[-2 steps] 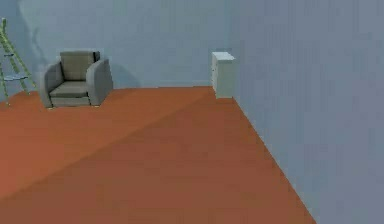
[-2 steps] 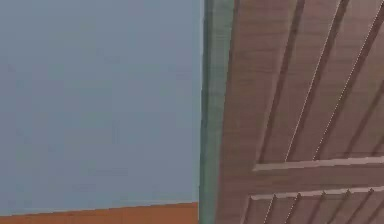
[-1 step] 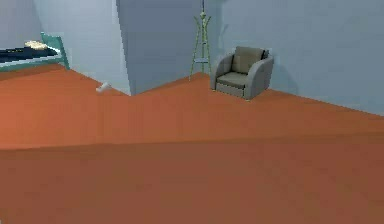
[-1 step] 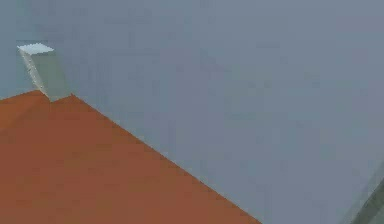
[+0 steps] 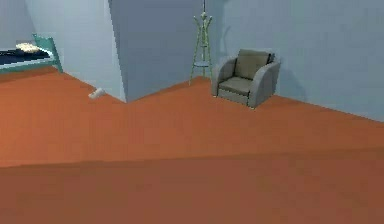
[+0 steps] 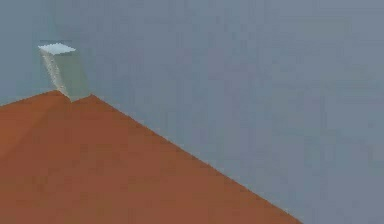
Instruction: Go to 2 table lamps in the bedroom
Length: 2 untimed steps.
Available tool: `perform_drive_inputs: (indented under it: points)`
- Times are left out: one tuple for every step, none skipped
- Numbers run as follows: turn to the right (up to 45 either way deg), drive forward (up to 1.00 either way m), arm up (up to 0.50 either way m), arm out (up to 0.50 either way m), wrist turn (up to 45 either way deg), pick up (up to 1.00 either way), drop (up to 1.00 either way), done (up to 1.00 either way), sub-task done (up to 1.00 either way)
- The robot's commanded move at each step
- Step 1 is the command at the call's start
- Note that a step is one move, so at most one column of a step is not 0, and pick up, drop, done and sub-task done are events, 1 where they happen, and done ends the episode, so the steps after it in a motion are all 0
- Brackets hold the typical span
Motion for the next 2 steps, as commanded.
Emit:
perform_drive_inputs:
  points:
    - [-42.0,0.00,0.00,0.00,0.0,0.00,0.00,0.00,0.00]
    - [0.0,1.00,0.00,0.00,0.0,0.00,0.00,0.00,0.00]
